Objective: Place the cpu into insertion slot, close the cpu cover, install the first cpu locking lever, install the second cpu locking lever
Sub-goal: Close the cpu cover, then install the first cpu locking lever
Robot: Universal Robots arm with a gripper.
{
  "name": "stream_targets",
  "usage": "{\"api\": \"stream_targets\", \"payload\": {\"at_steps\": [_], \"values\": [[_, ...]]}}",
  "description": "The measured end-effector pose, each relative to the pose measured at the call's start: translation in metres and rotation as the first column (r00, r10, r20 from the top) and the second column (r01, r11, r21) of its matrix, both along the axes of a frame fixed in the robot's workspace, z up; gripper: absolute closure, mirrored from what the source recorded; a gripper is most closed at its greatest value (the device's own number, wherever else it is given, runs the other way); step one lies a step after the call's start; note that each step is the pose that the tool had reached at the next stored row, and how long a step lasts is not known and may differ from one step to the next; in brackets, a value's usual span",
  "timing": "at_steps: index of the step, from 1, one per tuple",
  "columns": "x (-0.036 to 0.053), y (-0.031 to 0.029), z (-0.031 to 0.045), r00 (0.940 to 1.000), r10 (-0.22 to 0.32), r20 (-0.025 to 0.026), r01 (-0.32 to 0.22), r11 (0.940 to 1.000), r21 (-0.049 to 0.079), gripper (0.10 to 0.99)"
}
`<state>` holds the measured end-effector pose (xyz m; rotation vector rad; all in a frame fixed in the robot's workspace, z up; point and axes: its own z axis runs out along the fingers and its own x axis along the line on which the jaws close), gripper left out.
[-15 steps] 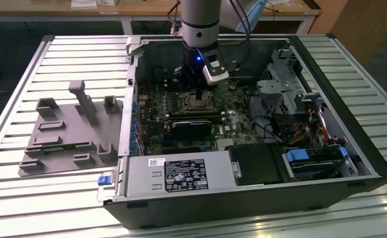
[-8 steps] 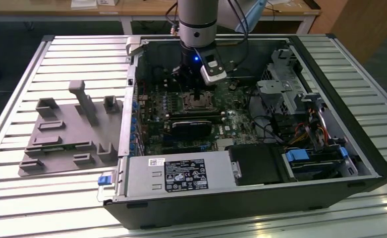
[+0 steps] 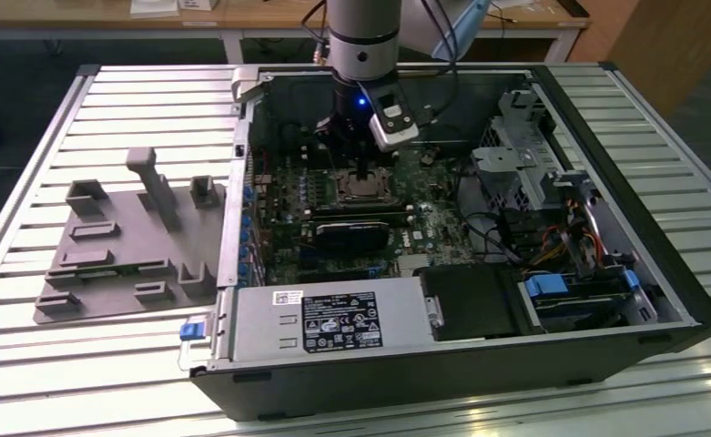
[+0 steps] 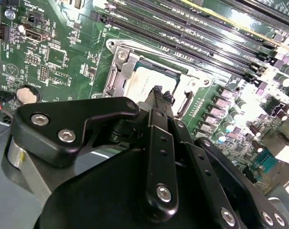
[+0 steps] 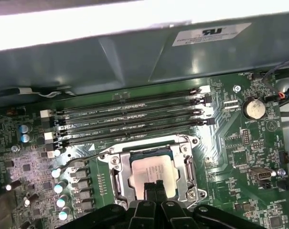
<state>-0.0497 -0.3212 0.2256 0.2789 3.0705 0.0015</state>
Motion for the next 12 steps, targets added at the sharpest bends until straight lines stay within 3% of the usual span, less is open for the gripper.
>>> {"api": "stream_targets", "payload": {"at_steps": [12], "values": [[0.0000, 0.0000, 0.0026, 1.0000, 0.009, 0.0002, -0.009, 1.0000, 0.000, 0.984]]}}
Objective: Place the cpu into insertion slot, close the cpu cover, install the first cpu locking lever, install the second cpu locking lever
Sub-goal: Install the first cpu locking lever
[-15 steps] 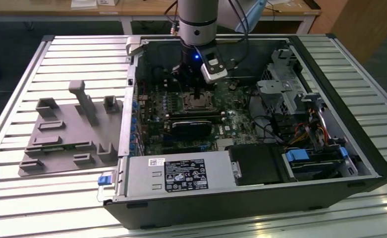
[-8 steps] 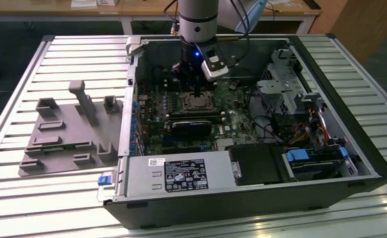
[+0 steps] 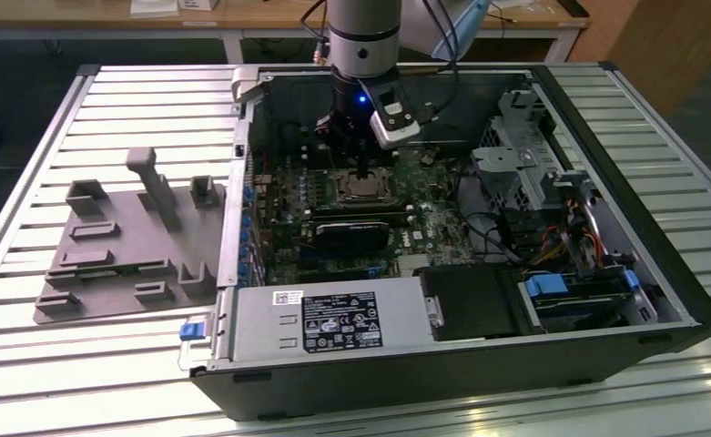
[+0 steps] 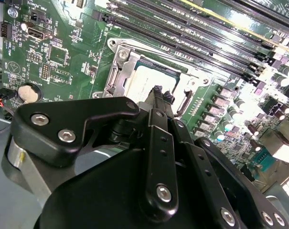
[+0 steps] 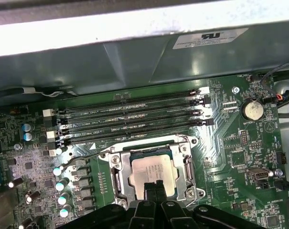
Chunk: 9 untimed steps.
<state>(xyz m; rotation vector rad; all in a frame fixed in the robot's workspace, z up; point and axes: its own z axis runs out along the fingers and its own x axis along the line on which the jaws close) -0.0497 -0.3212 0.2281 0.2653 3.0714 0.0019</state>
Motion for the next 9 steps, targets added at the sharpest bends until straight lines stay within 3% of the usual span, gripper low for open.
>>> {"api": "stream_targets", "payload": {"at_steps": [5, 9], "values": [[-0.0002, 0.0000, 0.0000, 1.0000, 0.001, -0.0001, -0.001, 1.0000, 0.000, 0.984], [-0.0063, 0.0000, 0.0000, 1.0000, 0.001, 0.0002, -0.001, 1.0000, 0.000, 0.984]]}}
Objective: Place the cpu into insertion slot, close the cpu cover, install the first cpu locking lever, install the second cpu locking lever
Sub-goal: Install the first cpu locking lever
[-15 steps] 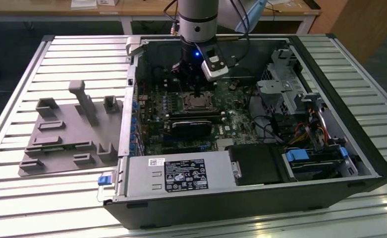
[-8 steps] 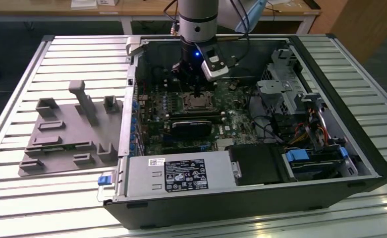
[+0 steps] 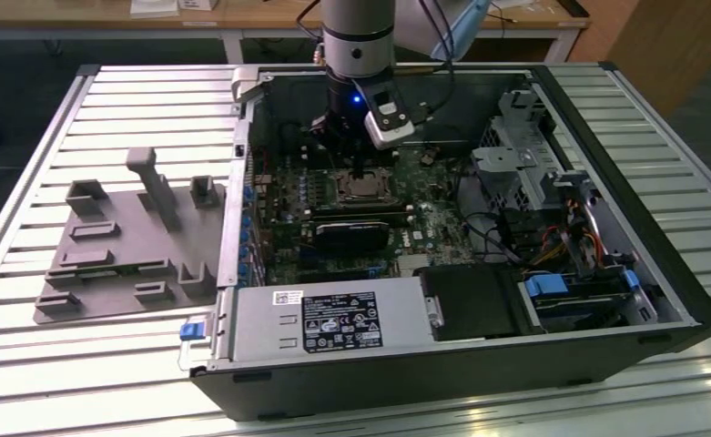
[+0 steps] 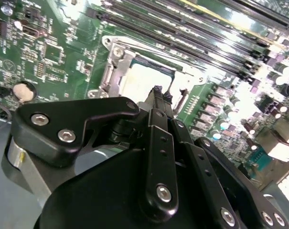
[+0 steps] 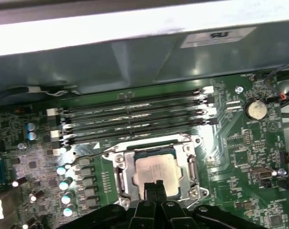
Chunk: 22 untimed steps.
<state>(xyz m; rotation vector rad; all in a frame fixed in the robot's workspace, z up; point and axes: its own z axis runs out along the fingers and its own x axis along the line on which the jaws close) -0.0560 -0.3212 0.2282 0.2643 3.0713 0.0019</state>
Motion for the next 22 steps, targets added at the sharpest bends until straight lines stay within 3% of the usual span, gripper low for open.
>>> {"api": "stream_targets", "payload": {"at_steps": [6, 15, 18, 22], "values": [[-0.0175, 0.0000, 0.0000, 1.0000, 0.000, 0.0044, 0.000, 1.0000, 0.000, 0.984], [-0.0451, 0.0000, 0.0000, 0.9998, 0.000, 0.0196, 0.000, 1.0000, 0.000, 0.984], [-0.0511, 0.0000, 0.0000, 0.9997, 0.000, 0.0232, 0.000, 1.0000, 0.000, 0.984], [-0.0535, 0.0000, 0.0001, 0.9997, 0.000, 0.0239, 0.000, 1.0000, 0.001, 0.984]]}}
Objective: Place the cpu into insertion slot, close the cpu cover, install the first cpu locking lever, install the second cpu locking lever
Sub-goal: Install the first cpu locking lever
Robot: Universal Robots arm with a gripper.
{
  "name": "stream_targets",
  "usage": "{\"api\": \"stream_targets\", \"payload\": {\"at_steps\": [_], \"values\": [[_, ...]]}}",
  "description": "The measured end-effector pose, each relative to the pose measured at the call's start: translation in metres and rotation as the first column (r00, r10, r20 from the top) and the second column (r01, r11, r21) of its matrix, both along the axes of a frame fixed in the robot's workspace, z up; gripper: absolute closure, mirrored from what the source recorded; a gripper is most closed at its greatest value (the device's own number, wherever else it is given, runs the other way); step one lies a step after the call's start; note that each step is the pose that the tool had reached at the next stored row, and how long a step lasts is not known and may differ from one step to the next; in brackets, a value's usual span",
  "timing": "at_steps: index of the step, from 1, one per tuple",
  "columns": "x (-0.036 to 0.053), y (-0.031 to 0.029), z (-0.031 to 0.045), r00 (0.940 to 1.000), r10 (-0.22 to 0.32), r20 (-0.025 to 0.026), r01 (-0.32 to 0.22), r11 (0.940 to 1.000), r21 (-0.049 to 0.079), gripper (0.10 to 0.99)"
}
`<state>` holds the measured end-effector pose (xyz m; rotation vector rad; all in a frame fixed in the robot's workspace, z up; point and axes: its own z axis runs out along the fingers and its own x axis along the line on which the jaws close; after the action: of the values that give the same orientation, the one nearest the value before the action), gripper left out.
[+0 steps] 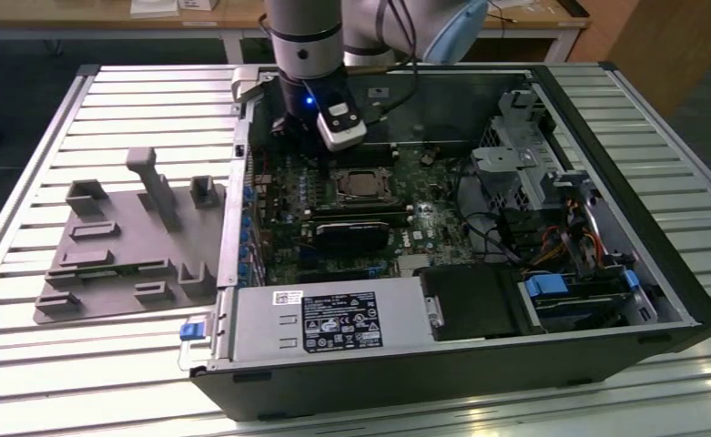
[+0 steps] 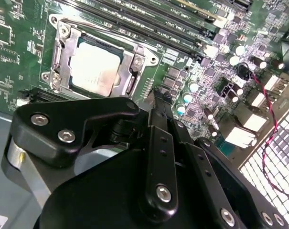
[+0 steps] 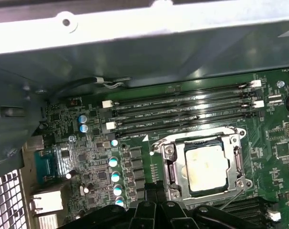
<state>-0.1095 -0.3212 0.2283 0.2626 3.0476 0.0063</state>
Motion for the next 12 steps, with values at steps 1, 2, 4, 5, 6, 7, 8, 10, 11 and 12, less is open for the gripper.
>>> {"api": "stream_targets", "payload": {"at_steps": [1, 2, 4, 5, 6, 7, 8, 10, 11, 12], "values": [[-0.0004, 0.0000, 0.0004, 1.0000, 0.000, 0.0011, 0.000, 1.0000, 0.000, 0.984], [-0.0006, 0.0000, 0.0013, 1.0000, 0.000, 0.0027, 0.000, 1.0000, 0.000, 0.984], [-0.0006, 0.0000, 0.0042, 1.0000, 0.000, 0.0059, 0.000, 1.0000, 0.000, 0.984], [-0.0006, 0.0000, 0.0059, 1.0000, 0.000, 0.0076, 0.000, 1.0000, 0.000, 0.984], [-0.0007, 0.0000, 0.0077, 1.0000, 0.000, 0.0094, 0.000, 1.0000, 0.000, 0.984], [-0.0007, 0.0000, 0.0092, 0.9999, 0.000, 0.0111, 0.000, 1.0000, 0.000, 0.984], [-0.0006, 0.0000, 0.0102, 0.9999, 0.000, 0.0121, 0.000, 1.0000, 0.000, 0.984], [-0.0008, 0.0000, 0.0106, 0.9999, 0.000, 0.0132, 0.000, 1.0000, 0.001, 0.984], [-0.0012, 0.0000, 0.0107, 0.9999, 0.000, 0.0136, 0.000, 1.0000, 0.001, 0.984], [-0.0019, 0.0000, 0.0107, 0.9999, 0.000, 0.0139, 0.000, 1.0000, 0.003, 0.984]]}}
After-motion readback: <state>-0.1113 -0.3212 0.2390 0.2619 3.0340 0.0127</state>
